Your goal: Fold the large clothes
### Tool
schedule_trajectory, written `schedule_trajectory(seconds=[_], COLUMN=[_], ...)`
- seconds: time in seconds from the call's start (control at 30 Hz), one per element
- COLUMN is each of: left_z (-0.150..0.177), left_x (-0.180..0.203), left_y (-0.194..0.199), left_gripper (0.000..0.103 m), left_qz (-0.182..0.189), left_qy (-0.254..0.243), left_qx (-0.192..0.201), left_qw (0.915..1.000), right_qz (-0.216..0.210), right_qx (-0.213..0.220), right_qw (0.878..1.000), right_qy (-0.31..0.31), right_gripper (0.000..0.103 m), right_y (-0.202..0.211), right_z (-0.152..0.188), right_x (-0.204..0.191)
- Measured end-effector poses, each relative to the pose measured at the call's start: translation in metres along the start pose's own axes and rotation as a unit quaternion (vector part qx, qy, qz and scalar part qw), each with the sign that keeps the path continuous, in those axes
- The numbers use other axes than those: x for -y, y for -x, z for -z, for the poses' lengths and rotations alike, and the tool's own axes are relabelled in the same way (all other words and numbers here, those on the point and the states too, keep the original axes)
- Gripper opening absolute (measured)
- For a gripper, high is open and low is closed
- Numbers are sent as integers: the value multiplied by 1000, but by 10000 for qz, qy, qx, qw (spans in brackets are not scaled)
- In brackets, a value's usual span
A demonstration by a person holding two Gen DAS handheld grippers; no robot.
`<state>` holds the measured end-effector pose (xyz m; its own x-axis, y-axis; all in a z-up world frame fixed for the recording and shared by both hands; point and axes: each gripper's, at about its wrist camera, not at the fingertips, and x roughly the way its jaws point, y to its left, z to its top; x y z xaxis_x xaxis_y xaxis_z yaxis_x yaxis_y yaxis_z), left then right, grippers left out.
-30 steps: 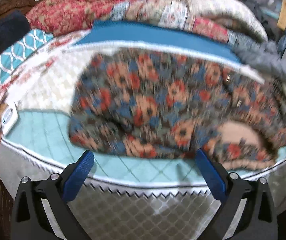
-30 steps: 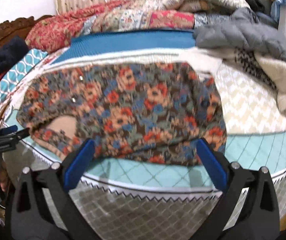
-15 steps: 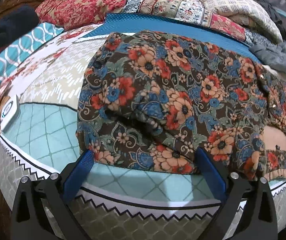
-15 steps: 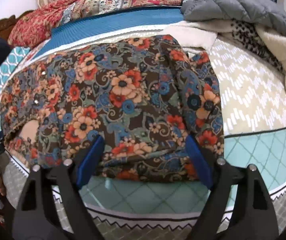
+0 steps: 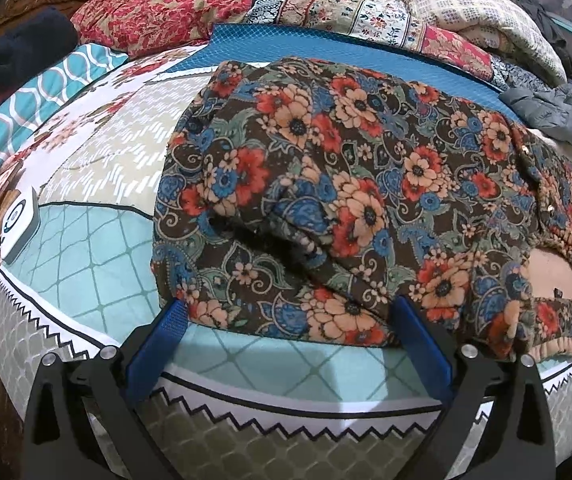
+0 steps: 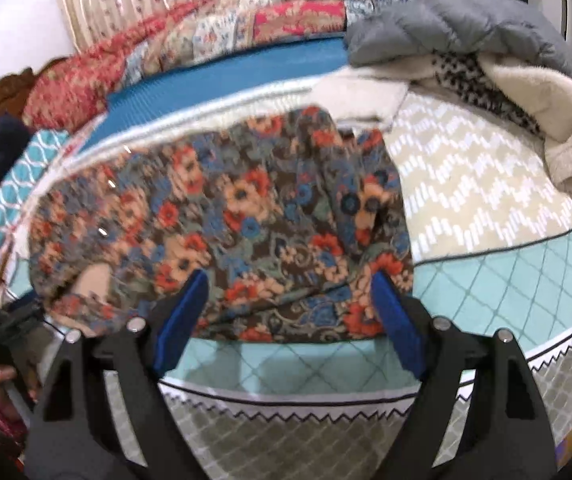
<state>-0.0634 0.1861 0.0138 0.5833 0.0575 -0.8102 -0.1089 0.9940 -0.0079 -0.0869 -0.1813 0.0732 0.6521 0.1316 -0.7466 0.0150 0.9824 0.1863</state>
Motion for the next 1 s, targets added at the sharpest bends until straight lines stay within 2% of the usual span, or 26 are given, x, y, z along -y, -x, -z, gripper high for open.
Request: schedule_trajectory(seconds=[0.1, 0.17, 0.2, 0.27, 1.0], left_z=[0, 1, 1, 1, 3], left_x=[3, 4, 4, 5, 1], left_y=[0, 1, 1, 1, 1], left_gripper=[0, 0, 0, 0, 0], left_qz=[-67, -87, -93, -101, 45], left_qy=[1, -6, -17, -31, 32], left_qx=[-7, -10, -11, -9, 34], left_qw=[10000, 10000, 10000, 9999, 10000], right_qz=[51, 250, 188, 151, 248], right_qx=[-72, -535, -604, -378, -333], right_qw=[9999, 9982, 9980, 9992, 9991], right_qy=[140, 57, -40, -13, 102], right_gripper=[79, 79, 80, 80, 83], right_y=[-7, -33, -40, -37, -37], right_z=[-2, 6, 11, 16, 19], right_x=[-2, 6, 11, 12, 6])
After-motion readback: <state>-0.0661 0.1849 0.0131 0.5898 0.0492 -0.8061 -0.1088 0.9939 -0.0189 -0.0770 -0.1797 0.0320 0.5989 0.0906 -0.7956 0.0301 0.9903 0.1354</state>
